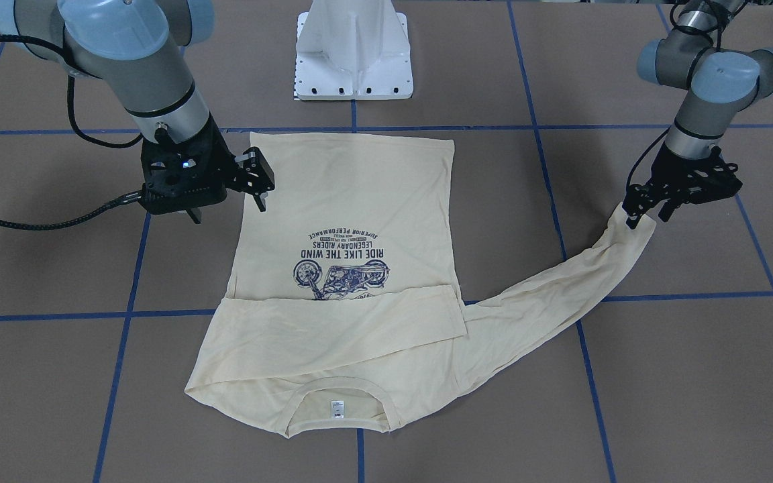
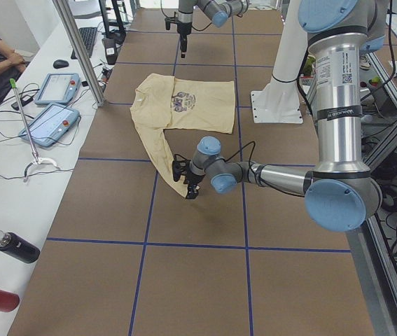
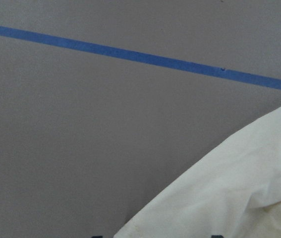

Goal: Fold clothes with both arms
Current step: 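Release the sleeve and raise the right gripper while the left gripper reaches the other cuff, then grasp the other sleeve cuff with the left gripper and fold it across the chest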

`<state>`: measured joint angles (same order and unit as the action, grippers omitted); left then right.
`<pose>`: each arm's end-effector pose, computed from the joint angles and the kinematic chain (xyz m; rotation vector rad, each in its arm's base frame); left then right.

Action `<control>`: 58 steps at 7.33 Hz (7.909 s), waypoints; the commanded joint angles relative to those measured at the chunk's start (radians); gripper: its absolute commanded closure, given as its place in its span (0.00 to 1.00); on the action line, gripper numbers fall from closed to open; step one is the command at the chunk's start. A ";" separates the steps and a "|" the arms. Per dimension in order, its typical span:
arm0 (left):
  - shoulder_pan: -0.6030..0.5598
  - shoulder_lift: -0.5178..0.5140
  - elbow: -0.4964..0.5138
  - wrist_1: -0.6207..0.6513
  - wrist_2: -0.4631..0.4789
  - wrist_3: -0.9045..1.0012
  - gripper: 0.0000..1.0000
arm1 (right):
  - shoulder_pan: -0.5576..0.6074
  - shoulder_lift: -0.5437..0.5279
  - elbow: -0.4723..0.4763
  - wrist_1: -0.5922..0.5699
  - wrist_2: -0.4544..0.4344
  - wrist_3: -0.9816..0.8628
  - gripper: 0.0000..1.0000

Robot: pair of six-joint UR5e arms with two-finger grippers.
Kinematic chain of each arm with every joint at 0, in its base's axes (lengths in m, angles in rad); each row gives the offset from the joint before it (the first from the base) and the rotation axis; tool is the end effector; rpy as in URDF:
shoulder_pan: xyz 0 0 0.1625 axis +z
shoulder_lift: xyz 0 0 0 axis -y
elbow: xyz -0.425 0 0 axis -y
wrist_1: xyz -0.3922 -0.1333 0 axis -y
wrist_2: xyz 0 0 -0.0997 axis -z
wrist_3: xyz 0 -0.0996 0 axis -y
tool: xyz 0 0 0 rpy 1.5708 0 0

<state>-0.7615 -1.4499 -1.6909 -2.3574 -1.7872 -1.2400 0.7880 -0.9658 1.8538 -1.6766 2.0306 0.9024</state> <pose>0.2704 -0.4124 0.5829 0.2322 0.7787 -0.3219 -0.3761 -0.5044 0.2008 0.1856 -0.8623 -0.0680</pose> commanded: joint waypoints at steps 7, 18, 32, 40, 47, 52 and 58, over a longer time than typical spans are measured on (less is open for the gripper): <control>0.011 0.003 -0.001 0.003 0.000 -0.001 0.28 | 0.019 0.002 0.002 0.000 0.003 -0.010 0.00; 0.030 0.011 0.000 0.004 0.022 -0.006 0.37 | 0.028 -0.001 -0.001 0.000 0.006 -0.011 0.00; -0.011 -0.045 -0.249 0.007 -0.099 -0.140 1.00 | 0.094 -0.161 0.079 -0.002 0.088 -0.025 0.00; -0.116 -0.939 0.039 0.392 -0.396 -0.573 1.00 | 0.218 -0.467 0.171 -0.002 0.098 -0.227 0.00; 0.197 -1.107 0.555 0.021 0.029 -0.566 1.00 | 0.237 -0.452 0.159 -0.002 0.145 -0.227 0.00; 0.254 -1.101 0.487 0.003 0.035 -0.102 0.00 | 0.237 -0.418 0.128 0.000 0.169 -0.224 0.00; 0.251 -0.970 0.204 0.244 0.026 0.000 0.00 | 0.202 -0.363 0.145 0.037 0.178 -0.133 0.00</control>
<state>-0.5094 -2.4895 -1.3484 -2.2374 -1.7602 -1.2403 1.0141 -1.3357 1.9835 -1.6586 2.2099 0.7182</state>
